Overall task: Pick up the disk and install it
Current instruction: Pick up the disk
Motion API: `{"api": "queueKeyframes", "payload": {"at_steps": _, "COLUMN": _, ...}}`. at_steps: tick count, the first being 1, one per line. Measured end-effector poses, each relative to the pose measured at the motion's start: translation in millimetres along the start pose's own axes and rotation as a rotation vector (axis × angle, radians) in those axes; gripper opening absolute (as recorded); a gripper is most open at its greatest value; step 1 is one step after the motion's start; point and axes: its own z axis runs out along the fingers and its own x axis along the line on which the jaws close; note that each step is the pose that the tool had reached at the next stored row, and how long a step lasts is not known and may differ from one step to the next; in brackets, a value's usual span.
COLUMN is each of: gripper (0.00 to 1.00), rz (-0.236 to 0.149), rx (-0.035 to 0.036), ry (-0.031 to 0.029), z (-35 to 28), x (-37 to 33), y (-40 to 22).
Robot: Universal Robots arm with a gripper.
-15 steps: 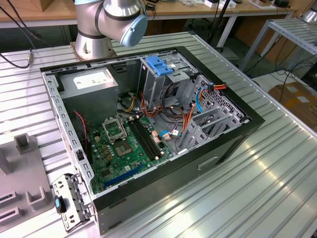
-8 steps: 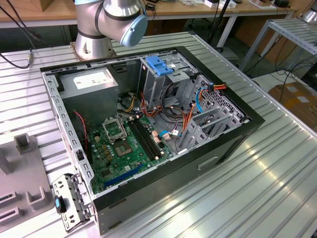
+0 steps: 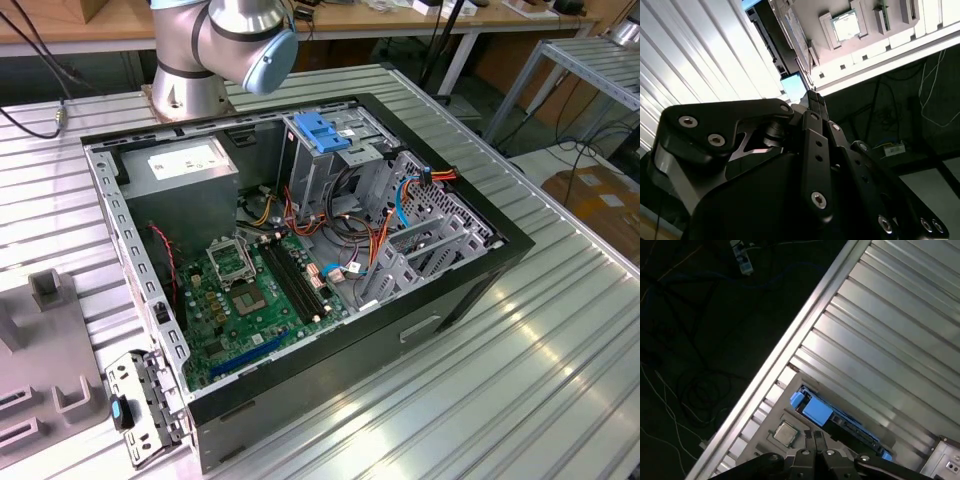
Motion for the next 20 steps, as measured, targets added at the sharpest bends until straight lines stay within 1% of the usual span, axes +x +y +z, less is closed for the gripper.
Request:
{"api": "queueKeyframes", "payload": {"at_steps": 3, "gripper": 0.11, "rz": -0.041, "rx": 0.0009, "ry": 0.0019, "z": 0.0, "x": -0.8, "y": -0.5}}
{"api": "queueKeyframes", "payload": {"at_steps": 5, "gripper": 0.11, "rz": -0.062, "rx": 0.0013, "ry": 0.0028, "z": 0.0, "x": -1.1, "y": -0.8}}
{"api": "queueKeyframes", "payload": {"at_steps": 7, "gripper": 0.11, "rz": -0.092, "rx": 0.002, "ry": 0.0043, "z": 0.0, "x": -1.5, "y": -1.1}}
{"api": "queueKeyframes", "payload": {"at_steps": 17, "gripper": 0.11, "rz": -0.196, "rx": 0.0043, "ry": 0.009, "z": -0.1, "x": -2.2, "y": -1.6}}
{"api": "queueKeyframes", "payload": {"at_steps": 20, "gripper": 0.11, "rz": -0.234, "rx": 0.0051, "ry": 0.0107, "z": -0.1, "x": -2.5, "y": -1.8}}
